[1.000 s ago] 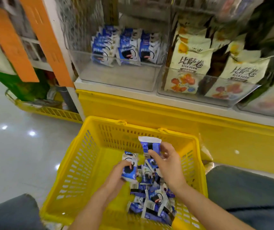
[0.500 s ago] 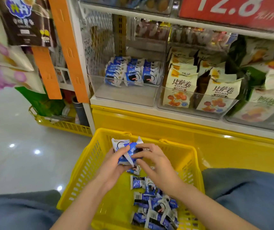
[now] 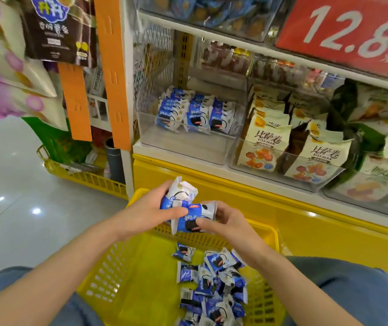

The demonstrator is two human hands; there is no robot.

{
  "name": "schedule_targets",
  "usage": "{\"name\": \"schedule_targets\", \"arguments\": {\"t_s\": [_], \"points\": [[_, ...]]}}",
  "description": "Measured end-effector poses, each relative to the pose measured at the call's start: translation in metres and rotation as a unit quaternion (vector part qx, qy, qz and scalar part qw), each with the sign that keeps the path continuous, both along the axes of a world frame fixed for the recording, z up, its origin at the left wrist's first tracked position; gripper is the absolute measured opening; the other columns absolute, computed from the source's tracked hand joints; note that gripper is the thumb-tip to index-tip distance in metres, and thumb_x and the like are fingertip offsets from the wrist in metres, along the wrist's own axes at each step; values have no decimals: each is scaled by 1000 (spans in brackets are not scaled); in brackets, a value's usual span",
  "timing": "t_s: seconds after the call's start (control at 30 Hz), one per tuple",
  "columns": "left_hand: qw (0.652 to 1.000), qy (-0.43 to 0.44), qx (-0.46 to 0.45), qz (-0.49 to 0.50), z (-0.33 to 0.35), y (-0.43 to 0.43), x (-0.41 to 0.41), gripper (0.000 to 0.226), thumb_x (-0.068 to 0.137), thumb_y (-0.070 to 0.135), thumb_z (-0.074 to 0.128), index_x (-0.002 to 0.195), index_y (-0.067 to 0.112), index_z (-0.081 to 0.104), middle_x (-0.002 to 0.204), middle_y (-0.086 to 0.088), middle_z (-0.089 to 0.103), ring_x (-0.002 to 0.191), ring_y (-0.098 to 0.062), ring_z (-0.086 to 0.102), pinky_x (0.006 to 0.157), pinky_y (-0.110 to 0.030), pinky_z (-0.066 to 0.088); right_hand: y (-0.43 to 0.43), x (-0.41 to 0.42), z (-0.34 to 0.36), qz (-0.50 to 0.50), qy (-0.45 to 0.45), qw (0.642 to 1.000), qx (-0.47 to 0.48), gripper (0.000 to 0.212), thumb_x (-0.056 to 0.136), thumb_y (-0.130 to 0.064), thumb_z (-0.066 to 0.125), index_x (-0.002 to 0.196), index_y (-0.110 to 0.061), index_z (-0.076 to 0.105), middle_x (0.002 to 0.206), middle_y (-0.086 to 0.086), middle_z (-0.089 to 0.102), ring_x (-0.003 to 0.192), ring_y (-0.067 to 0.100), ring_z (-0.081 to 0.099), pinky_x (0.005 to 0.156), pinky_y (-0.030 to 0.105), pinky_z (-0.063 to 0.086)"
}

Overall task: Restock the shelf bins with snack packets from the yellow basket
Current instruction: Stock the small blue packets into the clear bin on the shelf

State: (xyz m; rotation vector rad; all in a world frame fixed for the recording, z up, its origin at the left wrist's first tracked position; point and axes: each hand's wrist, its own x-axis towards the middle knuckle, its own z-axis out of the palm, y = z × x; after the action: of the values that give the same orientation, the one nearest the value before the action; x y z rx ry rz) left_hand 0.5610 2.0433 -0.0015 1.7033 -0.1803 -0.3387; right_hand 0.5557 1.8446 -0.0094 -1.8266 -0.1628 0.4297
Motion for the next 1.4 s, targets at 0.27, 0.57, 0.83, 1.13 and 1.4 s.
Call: {"name": "schedule_targets", "arguments": {"t_s": [0.27,0.57,0.83,1.13,1.4], "points": [[980,36,-187,65,17,8,26,36,75,35,62,109,30,52,102,3,70,89,-11,69,67,-26,56,24,48,39,-2,-38,999,-13,40,69,-57,58,95,-27,65,89,-8,72,80,4,64,68,16,49],[953,55,-268,131,32,41,55,21,93,26,50,113,32,50,115,-1,63,99,-20,66,81,-38,57,79,168,105,-122,-166,978,-20,16,87,-30,63,81,-15,66,85,6,69,82,16,64,77,27,52],[949,39,-158,270,24,77,68,31,93,30,52,122,21,53,114,-2,63,103,-12,60,82,-24,51,116,250,100,17,-174,912,-371,43,81,-31,71,115,-7,59,107,9,60,93,20,60,79,26,49],[942,33,-158,295,21,91,75,28,92,26,54,120,20,55,115,-2,62,103,-12,60,68,-14,50,136,265,76,75,-248,847,-465,19,83,-24,70,95,-10,64,91,2,61,82,12,55,76,24,43],[940,40,-166,295,31,82,71,33,91,27,54,123,18,54,114,-3,63,91,-10,61,49,-9,45,133,264,73,41,-252,862,-439,41,86,-33,64,117,-7,58,120,10,59,103,21,57,86,29,43]]}}
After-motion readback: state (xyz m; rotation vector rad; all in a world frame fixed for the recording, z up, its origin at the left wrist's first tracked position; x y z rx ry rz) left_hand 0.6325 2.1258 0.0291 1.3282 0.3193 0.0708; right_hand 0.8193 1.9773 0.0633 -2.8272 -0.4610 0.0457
